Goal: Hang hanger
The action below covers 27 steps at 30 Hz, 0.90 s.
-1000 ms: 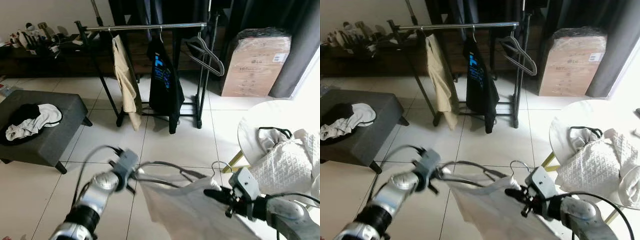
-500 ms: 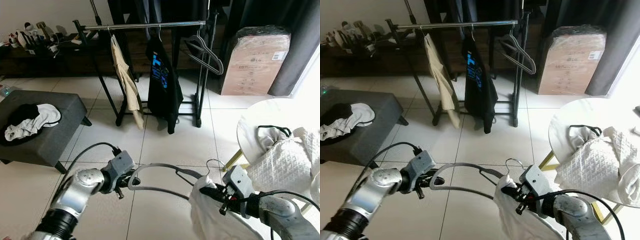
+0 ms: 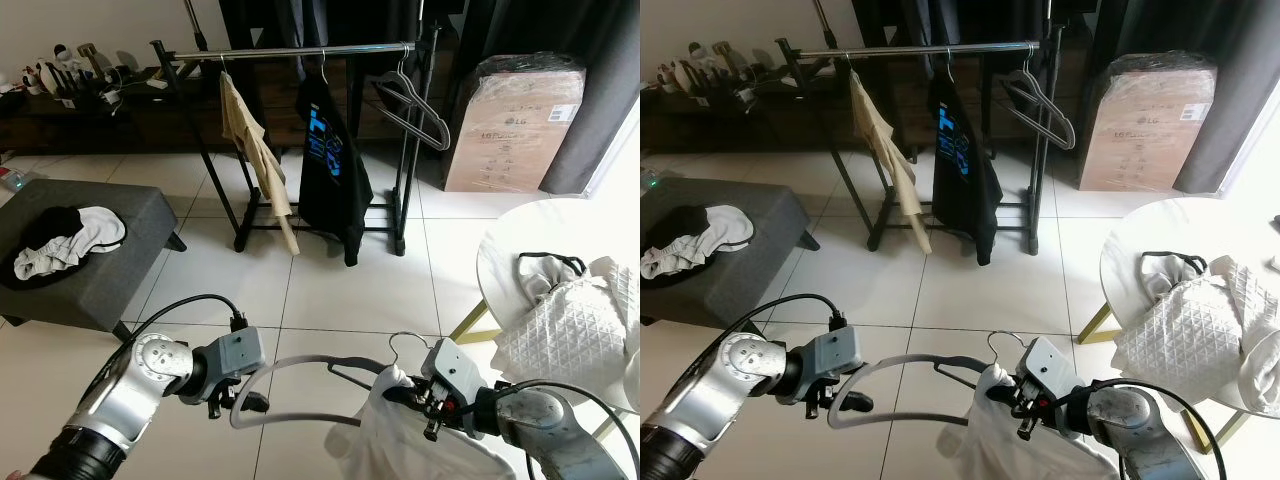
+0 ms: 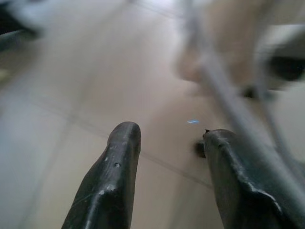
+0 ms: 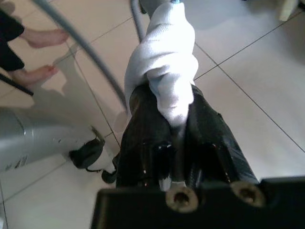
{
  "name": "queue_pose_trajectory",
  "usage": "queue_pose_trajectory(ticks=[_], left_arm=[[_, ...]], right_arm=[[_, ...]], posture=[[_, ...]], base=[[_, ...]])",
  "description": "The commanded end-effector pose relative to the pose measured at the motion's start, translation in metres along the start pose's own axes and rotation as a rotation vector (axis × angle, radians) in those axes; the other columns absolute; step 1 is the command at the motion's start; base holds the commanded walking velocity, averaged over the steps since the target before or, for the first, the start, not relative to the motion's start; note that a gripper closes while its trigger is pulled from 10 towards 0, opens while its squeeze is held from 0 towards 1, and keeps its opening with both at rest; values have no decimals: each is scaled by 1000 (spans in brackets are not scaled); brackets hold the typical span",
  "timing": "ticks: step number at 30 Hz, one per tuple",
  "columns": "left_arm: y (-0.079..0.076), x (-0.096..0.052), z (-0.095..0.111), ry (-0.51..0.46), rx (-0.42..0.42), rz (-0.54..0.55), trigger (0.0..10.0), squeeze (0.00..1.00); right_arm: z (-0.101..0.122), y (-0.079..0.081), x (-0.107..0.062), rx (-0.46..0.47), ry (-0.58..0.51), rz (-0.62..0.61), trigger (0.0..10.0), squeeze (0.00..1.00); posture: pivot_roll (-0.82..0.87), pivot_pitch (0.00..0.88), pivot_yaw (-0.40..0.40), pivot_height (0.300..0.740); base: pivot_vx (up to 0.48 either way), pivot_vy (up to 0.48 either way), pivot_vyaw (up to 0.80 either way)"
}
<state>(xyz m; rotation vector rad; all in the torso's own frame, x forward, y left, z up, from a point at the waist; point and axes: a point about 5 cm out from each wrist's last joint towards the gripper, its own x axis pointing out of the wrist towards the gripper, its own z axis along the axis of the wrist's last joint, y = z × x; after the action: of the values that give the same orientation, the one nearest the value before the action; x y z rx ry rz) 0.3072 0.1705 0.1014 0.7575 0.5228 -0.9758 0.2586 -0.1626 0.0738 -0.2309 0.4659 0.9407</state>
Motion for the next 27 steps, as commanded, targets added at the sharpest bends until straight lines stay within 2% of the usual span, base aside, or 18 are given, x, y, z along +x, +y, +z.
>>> queue_pose_trajectory(ticks=[1, 3, 4, 6, 7, 10, 13, 15, 18, 19, 20, 21, 23, 24, 25, 26, 27], left_arm=[[5, 4, 16, -44, 38, 59, 10000, 0], [12, 5, 16, -27, 61, 157, 10000, 0], [14, 5, 16, -24, 65, 184, 10000, 0], [22, 4, 11, 36, 70, 262, 10000, 0], [28, 2, 7, 88, 122, 327, 10000, 0], [35, 2, -1, 169, 199, 413, 10000, 0], [40, -1, -9, 234, 204, 486, 10000, 0], [46, -3, -12, 257, 204, 563, 10000, 0], [62, -13, -6, 230, 216, 786, 10000, 0], [62, -13, -6, 230, 216, 786, 10000, 0], [73, -21, 6, 145, 190, 924, 10000, 0], [76, -24, 10, 108, 173, 969, 10000, 0], [81, -28, 28, -105, 40, 1015, 10000, 0], [79, -26, 41, -247, -55, 961, 10000, 0], [79, -26, 41, -247, -55, 961, 10000, 0], [68, -19, 60, -473, -237, 733, 10000, 0], [60, -17, 69, -557, -276, 603, 10000, 0]], right_arm=[[7, 10, 7, 17, -48, 44, 0, 0], [15, 13, 1, 38, -131, 98, 0, 0], [16, 14, 0, 39, -140, 112, 0, 0], [9, 18, -4, 12, -82, 166, 0, 0], [4, 22, -7, -10, -37, 209, 0, 0], [2, 23, -11, -16, -29, 247, 0, 0], [3, 27, -16, -10, -39, 292, 0, 0], [3, 28, -18, -11, -36, 309, 0, 0], [-1, 26, -20, -19, -6, 297, 0, 0], [-1, 26, -20, -19, -6, 297, 0, 0], [-4, 24, -19, -32, 20, 280, 0, 0], [-5, 23, -19, -39, 31, 270, 0, 0], [-8, 18, -14, -61, 57, 221, 0, 0], [-11, 15, -12, -76, 77, 195, 0, 0], [-11, 15, -12, -76, 77, 195, 0, 0], [-14, 12, -5, -99, 100, 167, 0, 0], [-14, 11, -2, -104, 103, 155, 0, 0]], posture=[[-171, 129, 93, 740], [-170, 128, 94, 740], [-171, 127, 94, 740], [-174, 125, 92, 740], [-173, 127, 92, 740], [-169, 132, 90, 740], [-168, 139, 89, 740], [-168, 141, 89, 740], [-170, 146, 87, 740], [-170, 146, 87, 740], [-171, 150, 87, 740], [-171, 150, 87, 740], [-171, 151, 86, 740], [-169, 152, 87, 740], [-169, 152, 87, 740], [-166, 153, 88, 740], [-164, 152, 90, 740]], base=[[0, 0, 0], [0, 0, 0], [0, 0, 0], [0, 0, 0], [0, 0, 0], [0, 0, 0], [0, 0, 0], [0, 0, 0], [0, 0, 0], [0, 0, 0], [0, 0, 0], [0, 0, 0], [0, 0, 0], [0, 0, 0], [0, 0, 0], [0, 0, 0], [0, 0, 0]])
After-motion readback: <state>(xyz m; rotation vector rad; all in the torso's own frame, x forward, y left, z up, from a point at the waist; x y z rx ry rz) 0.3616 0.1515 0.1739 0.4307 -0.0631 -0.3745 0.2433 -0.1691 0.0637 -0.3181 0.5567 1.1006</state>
